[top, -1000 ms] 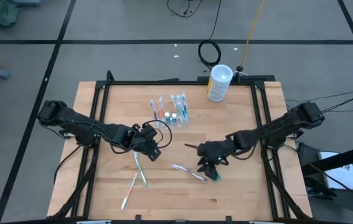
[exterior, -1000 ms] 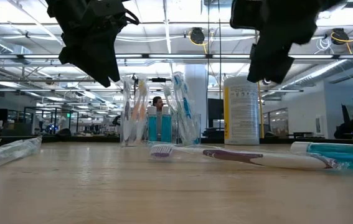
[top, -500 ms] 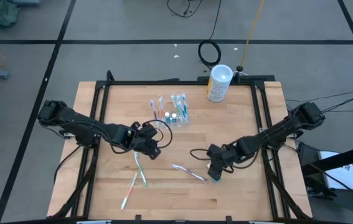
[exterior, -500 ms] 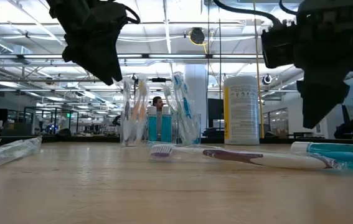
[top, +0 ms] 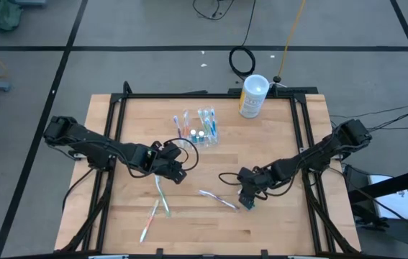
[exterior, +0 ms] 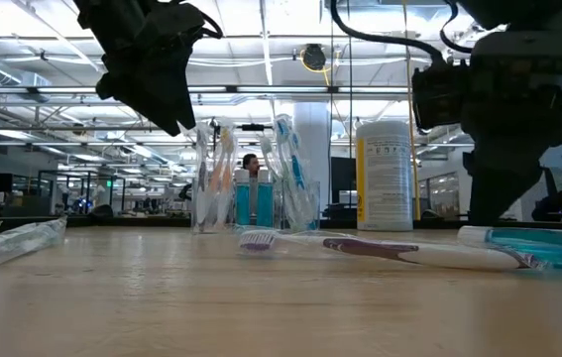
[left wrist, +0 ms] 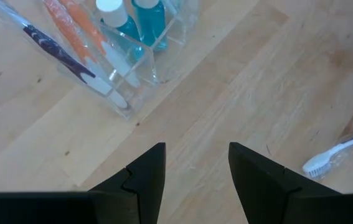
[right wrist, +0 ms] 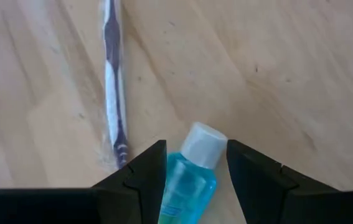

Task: Pick & Place toothbrushing station
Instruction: Put the mouthwash into the transparent organizer

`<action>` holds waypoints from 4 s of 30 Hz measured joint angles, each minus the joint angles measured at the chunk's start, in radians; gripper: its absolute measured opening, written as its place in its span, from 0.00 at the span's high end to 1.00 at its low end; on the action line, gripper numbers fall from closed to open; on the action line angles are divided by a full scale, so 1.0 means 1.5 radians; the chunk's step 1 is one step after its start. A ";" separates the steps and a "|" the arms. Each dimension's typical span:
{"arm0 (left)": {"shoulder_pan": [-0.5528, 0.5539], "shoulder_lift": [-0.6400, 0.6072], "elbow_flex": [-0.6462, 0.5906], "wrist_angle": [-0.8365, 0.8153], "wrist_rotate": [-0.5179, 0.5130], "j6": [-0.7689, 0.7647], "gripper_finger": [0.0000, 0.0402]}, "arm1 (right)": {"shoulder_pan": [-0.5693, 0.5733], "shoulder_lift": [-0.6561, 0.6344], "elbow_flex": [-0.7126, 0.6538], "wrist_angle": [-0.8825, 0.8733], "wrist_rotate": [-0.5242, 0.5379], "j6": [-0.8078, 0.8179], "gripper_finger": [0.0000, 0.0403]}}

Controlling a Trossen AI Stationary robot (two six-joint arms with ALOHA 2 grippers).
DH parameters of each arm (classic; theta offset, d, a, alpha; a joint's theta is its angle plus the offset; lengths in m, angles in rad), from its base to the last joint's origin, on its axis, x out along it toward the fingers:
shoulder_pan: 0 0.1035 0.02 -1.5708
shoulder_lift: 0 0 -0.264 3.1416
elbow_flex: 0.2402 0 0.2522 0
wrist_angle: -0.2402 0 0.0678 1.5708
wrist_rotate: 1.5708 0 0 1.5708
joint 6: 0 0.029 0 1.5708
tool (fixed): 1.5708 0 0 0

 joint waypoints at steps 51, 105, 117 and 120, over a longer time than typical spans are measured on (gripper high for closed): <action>0.000 0.000 0.000 0.000 0.001 0.004 0.55 | -0.034 0.008 -0.002 0.056 0.019 -0.172 0.85; 0.021 0.000 0.000 0.035 0.023 -0.036 0.55 | -0.002 -0.039 -0.052 0.058 -0.161 -0.921 0.51; 0.021 0.000 0.000 0.035 0.023 -0.025 0.55 | -0.011 -0.025 -0.126 0.179 -0.193 -1.019 0.51; 0.021 0.000 0.000 0.035 0.024 -0.024 0.55 | -0.013 -0.010 -0.129 0.188 -0.194 -1.032 0.51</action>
